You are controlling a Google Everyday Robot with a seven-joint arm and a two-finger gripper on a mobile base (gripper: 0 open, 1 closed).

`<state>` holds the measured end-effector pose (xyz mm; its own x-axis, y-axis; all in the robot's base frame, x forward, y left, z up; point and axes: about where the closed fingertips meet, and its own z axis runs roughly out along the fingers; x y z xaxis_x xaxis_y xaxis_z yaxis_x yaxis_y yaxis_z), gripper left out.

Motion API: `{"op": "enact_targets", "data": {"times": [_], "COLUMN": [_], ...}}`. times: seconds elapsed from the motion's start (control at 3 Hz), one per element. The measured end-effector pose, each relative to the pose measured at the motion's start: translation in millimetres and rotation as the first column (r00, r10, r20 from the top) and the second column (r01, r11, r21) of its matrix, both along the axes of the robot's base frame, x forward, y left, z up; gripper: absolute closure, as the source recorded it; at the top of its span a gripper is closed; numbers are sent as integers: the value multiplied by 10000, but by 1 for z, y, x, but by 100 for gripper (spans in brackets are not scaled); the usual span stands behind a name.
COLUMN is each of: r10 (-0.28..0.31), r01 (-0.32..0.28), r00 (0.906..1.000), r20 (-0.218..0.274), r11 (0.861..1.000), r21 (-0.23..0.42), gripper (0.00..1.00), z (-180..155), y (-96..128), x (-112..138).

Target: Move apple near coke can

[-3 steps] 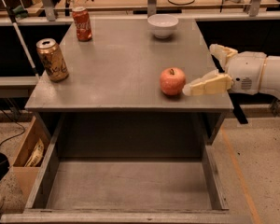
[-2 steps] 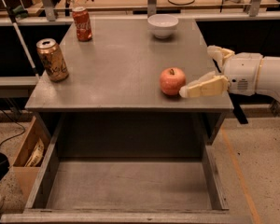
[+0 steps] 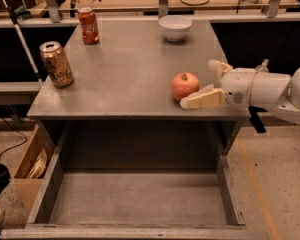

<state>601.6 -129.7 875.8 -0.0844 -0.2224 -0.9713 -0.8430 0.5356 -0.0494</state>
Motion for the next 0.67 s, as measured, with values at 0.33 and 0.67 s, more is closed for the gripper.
{"op": "enact_targets", "data": {"times": [0.33, 0.67], "r10": [-47, 66], "r01": [52, -69], "r00": [9998, 10000], "r20": [-177, 63], "r11": [9997, 9985], "r21": [248, 544], "gripper": [16, 41], "z": [-21, -22], "y": [2, 11], "x": [16, 25]}}
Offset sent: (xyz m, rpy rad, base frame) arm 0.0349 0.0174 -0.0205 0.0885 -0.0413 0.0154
